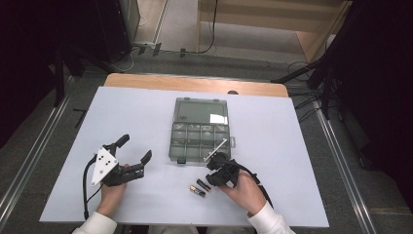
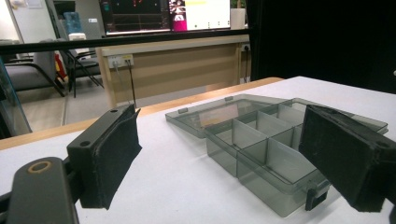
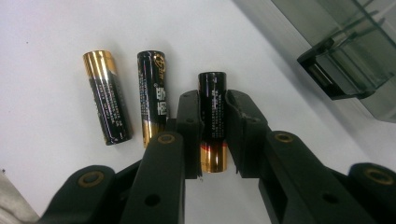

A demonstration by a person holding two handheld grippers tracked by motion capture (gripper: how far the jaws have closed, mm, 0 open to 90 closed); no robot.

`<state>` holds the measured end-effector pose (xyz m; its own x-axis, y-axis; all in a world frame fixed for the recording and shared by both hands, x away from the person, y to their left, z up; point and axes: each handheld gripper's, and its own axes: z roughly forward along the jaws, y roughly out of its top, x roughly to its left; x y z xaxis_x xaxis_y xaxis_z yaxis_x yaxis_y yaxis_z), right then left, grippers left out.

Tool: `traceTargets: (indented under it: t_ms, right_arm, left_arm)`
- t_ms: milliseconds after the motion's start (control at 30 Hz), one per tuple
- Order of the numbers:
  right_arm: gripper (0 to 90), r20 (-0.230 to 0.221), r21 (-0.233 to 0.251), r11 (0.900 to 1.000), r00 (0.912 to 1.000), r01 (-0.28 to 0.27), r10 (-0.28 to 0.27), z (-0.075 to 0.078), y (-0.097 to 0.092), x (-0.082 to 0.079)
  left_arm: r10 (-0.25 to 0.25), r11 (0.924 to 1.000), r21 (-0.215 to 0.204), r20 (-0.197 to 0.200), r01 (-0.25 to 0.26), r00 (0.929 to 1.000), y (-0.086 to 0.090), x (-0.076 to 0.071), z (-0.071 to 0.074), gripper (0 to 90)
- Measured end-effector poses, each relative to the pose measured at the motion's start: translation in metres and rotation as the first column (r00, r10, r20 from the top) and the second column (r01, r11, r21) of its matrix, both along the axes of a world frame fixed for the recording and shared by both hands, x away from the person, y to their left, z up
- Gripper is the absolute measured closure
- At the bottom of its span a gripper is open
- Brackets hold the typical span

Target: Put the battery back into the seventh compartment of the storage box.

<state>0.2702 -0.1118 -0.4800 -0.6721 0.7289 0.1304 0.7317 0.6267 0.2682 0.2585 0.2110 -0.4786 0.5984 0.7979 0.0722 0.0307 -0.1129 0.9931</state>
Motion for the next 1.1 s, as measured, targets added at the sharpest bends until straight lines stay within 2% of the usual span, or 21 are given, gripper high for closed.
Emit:
traceTargets:
  t_ms: [200,233,267,367,500,700,767,900,1033,1100]
  right_arm:
    - [77.7,0.002,0.022,0.9997,0.9999,0.011,-0.012,0.002,-0.001,0.0]
    - [77.7,0.012,0.046,0.9988,0.9997,0.02,-0.02,0.006,-0.003,0.0]
    - [77.7,0.012,0.046,0.9988,0.9997,0.02,-0.02,0.006,-0.003,0.0]
    - [77.7,0.047,0.076,0.9968,0.9984,0.027,-0.031,0.014,-0.006,0.001]
    - [77.7,0.072,0.102,0.9942,0.9966,0.032,-0.04,0.022,-0.008,0.002]
    - [77.7,0.116,0.157,0.9855,0.9898,0.064,-0.082,0.028,-0.012,0.006]
    - [77.8,0.124,0.161,0.9837,0.9871,0.081,-0.101,0.029,-0.014,0.008]
    - [77.7,0.14,0.202,0.9728,0.9797,0.114,-0.144,0.031,-0.018,0.011]
    - [77.7,0.138,0.269,0.9512,0.9712,0.152,-0.194,0.031,-0.024,0.017]
    - [77.7,0.139,0.284,0.9435,0.9663,0.171,-0.217,0.03,-0.025,0.019]
  left_arm:
    - [0.002,1.0,0.001,-0.002,-0.002,1.0,0.0,0.0,0.0,12.1]
    - [0.002,1.0,0.001,-0.001,-0.002,1.0,0.0,0.0,0.0,12.1]
    - [0.002,1.0,0.001,-0.001,-0.002,1.0,0.0,0.0,0.0,12.1]
    - [0.003,1.0,0.003,-0.001,-0.003,1.0,0.0,0.0,0.0,12.1]
    - [0.002,1.0,0.002,0.0,-0.002,1.0,0.0,0.0,0.0,12.1]
    - [0.002,1.0,0.001,0.0,-0.002,1.0,0.0,0.0,0.0,12.0]
    - [0.002,1.0,0.0,0.002,-0.002,1.0,0.0,0.0,0.0,12.1]
    - [0.004,1.0,0.0,0.001,-0.004,1.0,0.0,0.001,0.0,12.1]
    - [0.004,1.0,0.0,0.001,-0.004,1.0,0.0,0.001,0.0,12.1]
    - [0.004,1.0,0.002,0.0,-0.004,1.0,0.0,0.001,0.0,12.1]
